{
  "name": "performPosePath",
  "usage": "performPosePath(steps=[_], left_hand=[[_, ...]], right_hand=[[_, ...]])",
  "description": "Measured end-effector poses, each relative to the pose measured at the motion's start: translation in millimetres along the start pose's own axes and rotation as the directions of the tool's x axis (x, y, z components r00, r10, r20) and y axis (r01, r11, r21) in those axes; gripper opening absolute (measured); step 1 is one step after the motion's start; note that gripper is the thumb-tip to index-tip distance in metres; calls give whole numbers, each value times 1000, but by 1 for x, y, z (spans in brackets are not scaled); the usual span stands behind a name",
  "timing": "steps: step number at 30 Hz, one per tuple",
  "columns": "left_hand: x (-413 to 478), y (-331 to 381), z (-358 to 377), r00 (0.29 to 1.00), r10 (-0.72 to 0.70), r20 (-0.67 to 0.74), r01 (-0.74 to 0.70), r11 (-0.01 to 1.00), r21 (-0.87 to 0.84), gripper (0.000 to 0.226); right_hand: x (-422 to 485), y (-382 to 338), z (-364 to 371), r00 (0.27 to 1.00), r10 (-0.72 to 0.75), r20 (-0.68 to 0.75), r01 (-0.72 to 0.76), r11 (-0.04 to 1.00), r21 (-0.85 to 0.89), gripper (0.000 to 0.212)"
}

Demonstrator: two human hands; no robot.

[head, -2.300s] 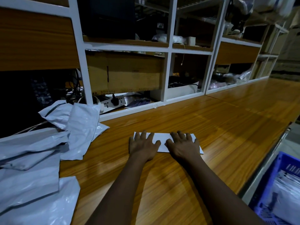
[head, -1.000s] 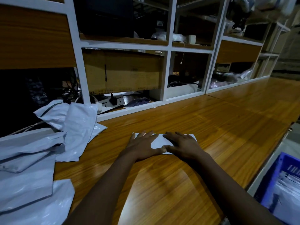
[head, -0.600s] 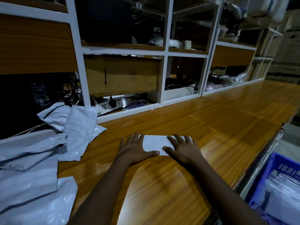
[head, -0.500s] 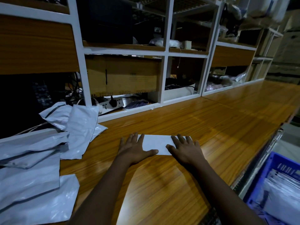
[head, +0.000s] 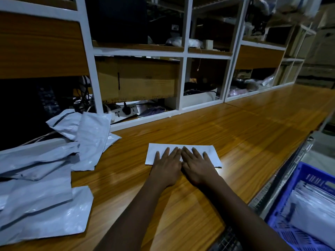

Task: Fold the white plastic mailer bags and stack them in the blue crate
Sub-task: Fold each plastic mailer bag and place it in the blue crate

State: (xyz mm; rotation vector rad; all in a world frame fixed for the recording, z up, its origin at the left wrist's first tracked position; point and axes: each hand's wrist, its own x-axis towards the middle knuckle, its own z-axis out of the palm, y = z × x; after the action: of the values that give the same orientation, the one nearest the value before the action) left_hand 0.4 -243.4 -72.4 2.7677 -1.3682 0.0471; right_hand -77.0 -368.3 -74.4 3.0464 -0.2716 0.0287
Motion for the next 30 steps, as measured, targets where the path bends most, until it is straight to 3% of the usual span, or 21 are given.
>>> performPosePath(steps=[3, 6, 7, 13, 15, 17, 19, 20, 23, 26, 30], left_hand=[[-2, -13, -1, 995, -57, 78, 59, 998, -32, 60], [-6, -29, -5, 988, -114, 106, 120, 991, -54, 61], [-8, -35, -5, 986, -126, 107, 132, 990, -51, 61], [-20, -54, -6, 968, -231, 99, 234, 972, -21, 63], [-27, -43, -8, 980, -198, 11, 198, 980, 35, 63], [-35, -22, -7, 997, -70, -43, 73, 996, 55, 63], [-40, -2, -4, 999, 48, -21, -46, 997, 66, 64], [-39, 3, -3, 997, 80, 3, -80, 994, 78, 64], [-36, 4, -4, 993, 105, 58, -110, 990, 90, 63], [-35, -7, -2, 992, 83, 91, -89, 994, 70, 63], [-37, -33, -5, 991, -35, 129, 40, 999, -36, 62]], right_hand=[[-7, 5, -1, 1000, 25, 18, -25, 999, -20, 97], [-15, 21, -2, 994, 98, 39, -98, 995, -10, 58], [-19, 28, -2, 991, 129, 38, -130, 992, -2, 53], [-39, 47, -2, 960, 280, 11, -280, 959, 35, 51], [-40, 40, -2, 958, 288, -5, -288, 957, 35, 61], [-41, 28, -3, 975, 220, -20, -219, 975, 48, 93], [-47, 14, -4, 993, 117, -7, -116, 991, 64, 121], [-50, 7, -5, 997, 77, 8, -77, 994, 73, 123], [-54, -2, -6, 999, 7, 41, -10, 998, 69, 103], [-54, 3, -7, 996, 60, 70, -65, 995, 72, 79], [-60, 18, -7, 984, 163, 71, -166, 985, 51, 58]])
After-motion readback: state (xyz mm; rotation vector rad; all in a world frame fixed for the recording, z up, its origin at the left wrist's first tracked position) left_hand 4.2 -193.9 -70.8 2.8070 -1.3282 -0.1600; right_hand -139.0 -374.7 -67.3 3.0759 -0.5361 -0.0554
